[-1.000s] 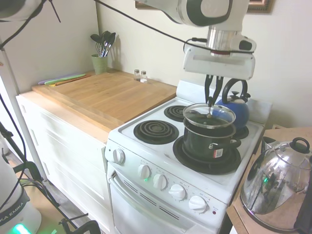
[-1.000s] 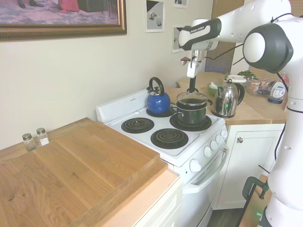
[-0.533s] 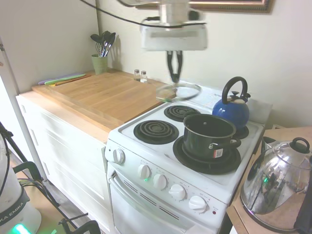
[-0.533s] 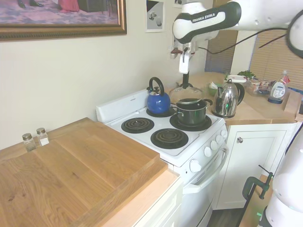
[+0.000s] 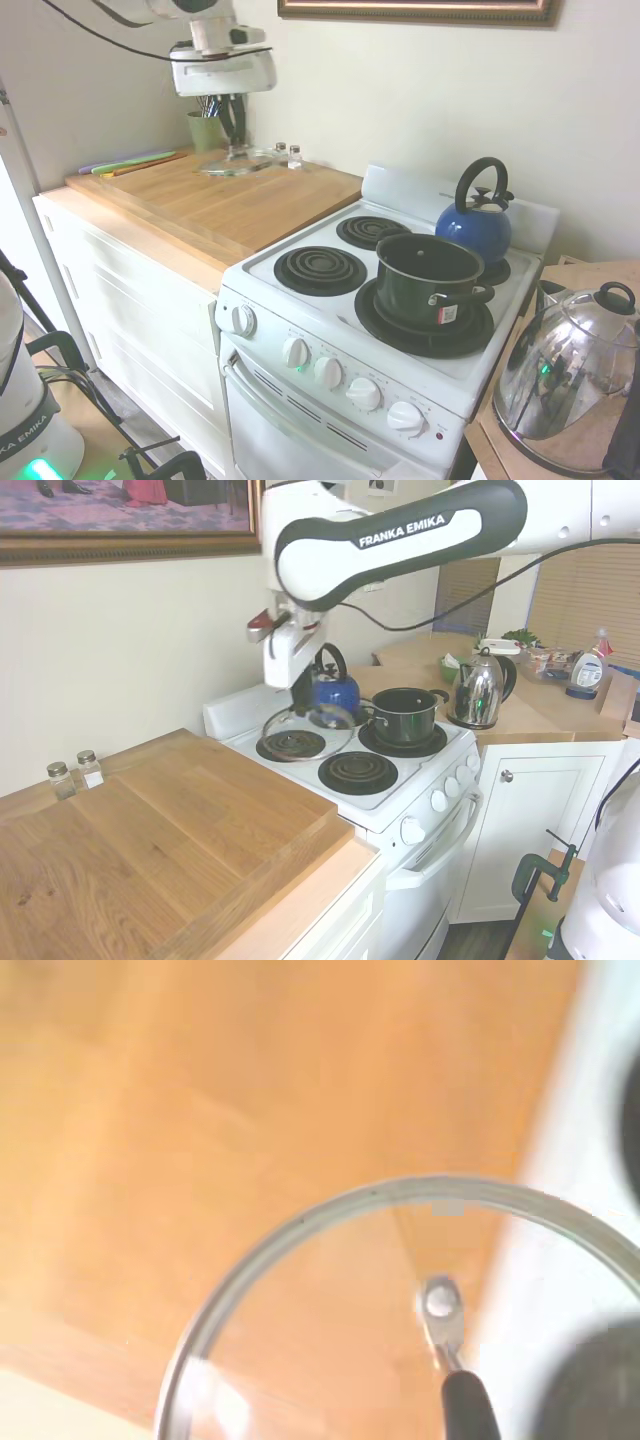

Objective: Uncover the lid of the pot

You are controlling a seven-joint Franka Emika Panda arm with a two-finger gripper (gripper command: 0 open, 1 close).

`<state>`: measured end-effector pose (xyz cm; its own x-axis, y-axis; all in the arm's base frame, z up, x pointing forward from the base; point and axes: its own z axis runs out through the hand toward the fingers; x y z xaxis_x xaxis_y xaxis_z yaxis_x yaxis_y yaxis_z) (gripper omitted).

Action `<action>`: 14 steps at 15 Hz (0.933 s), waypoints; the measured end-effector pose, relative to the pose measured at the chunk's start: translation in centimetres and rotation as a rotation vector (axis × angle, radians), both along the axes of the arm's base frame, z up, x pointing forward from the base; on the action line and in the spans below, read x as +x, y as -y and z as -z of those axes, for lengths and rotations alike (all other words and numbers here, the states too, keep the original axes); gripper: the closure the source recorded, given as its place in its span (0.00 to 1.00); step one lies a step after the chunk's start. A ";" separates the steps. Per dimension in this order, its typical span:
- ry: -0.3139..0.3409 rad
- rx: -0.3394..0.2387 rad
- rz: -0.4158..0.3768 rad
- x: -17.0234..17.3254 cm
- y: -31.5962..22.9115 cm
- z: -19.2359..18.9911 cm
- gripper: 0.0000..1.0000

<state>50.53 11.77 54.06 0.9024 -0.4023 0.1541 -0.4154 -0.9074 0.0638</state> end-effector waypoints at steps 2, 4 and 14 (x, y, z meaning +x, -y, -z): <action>0.010 0.017 0.007 1.0 -5.4 0.9 1.00; 0.021 0.040 0.023 2.7 -9.9 1.8 1.00; -0.036 0.044 0.113 15.7 -16.2 11.0 1.00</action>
<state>66.26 27.96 43.05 0.8555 -0.5075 0.1027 -0.5135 -0.8571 0.0415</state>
